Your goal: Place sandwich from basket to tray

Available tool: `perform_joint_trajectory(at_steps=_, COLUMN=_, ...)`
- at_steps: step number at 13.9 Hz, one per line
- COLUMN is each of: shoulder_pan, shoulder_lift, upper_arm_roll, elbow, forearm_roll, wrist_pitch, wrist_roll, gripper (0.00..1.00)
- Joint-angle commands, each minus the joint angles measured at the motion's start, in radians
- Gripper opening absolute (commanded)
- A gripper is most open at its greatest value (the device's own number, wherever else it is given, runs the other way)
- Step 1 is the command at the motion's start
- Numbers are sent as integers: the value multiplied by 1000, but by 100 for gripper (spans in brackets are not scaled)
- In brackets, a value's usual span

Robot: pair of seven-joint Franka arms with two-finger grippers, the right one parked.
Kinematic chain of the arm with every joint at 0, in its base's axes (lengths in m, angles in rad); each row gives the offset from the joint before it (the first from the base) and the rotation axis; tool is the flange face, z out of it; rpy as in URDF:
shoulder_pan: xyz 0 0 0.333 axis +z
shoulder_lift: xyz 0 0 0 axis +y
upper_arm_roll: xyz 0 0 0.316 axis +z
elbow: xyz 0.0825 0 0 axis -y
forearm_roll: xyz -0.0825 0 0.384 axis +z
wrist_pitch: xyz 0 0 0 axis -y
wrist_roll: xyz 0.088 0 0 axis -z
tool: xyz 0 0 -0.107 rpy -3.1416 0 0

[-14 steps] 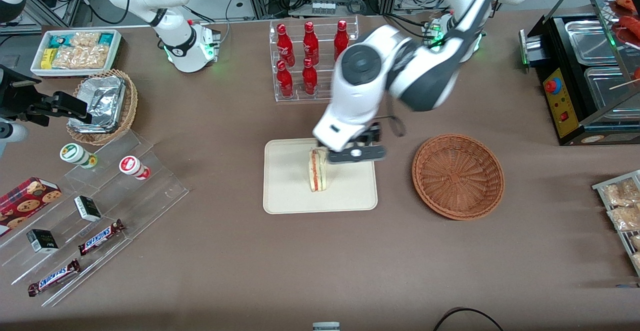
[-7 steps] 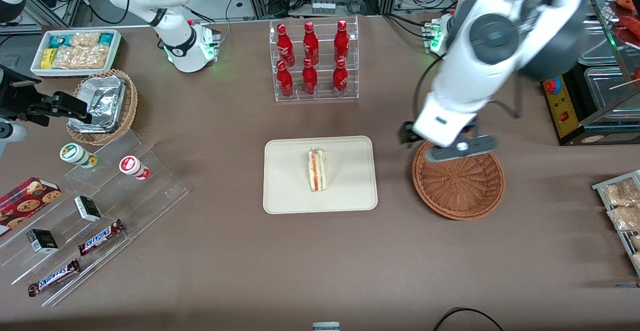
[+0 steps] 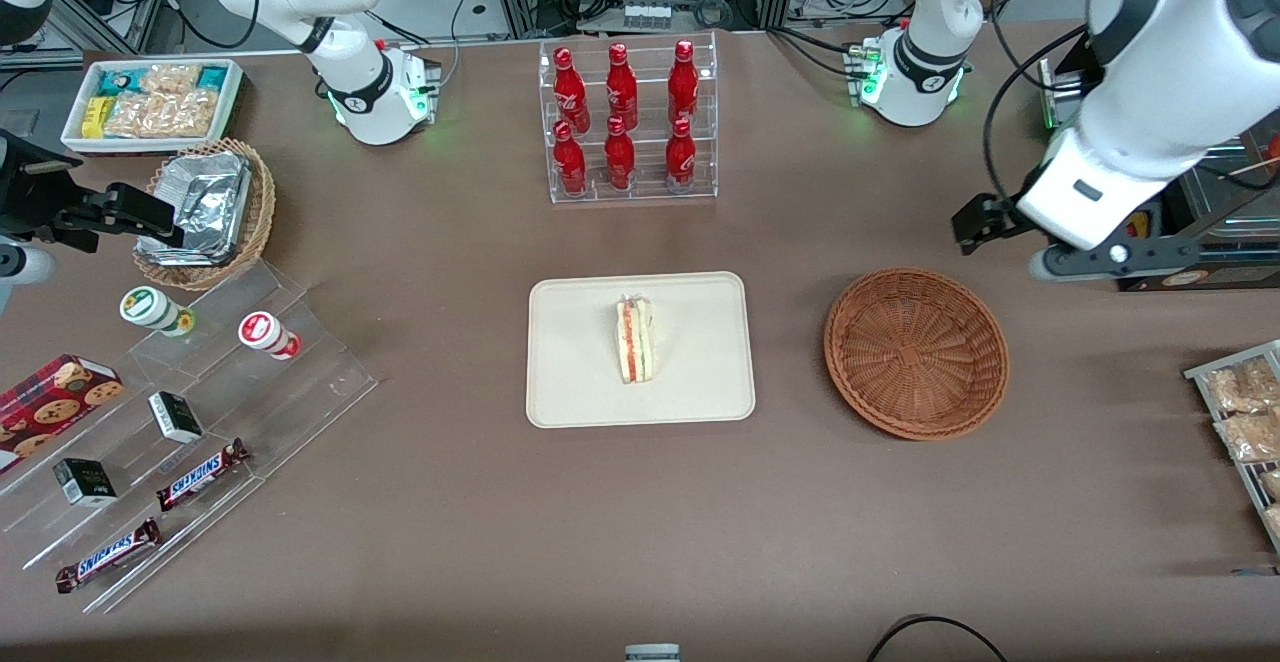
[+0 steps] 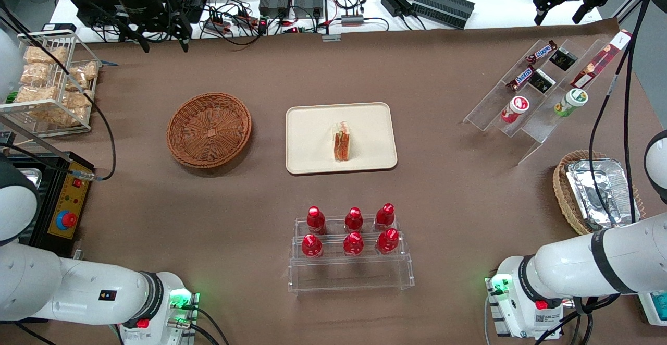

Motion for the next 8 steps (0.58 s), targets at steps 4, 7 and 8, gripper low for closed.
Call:
perform_joint_trajectory(at_steps=4, shoulder_pan=48, shoulder_lift=-96, upper_arm_roll=30, elbow=-60, forearm_roll=8, wrist_pitch=-40, wrist_roll=172, gripper=100)
perform_joint_trajectory(at_steps=7, shoulder_pan=66, shoulder_lift=-67, upper_arm_roll=50, elbow=1, forearm_roll=5, wrist_pitch=-42, wrist_roll=177, gripper=100)
perform_joint_trajectory(at_steps=8, shoulder_pan=66, shoulder_lift=-41, upper_arm_roll=49, elbow=24, forearm_roll=9, wrist_pitch=-45, wrist_roll=171, gripper=100)
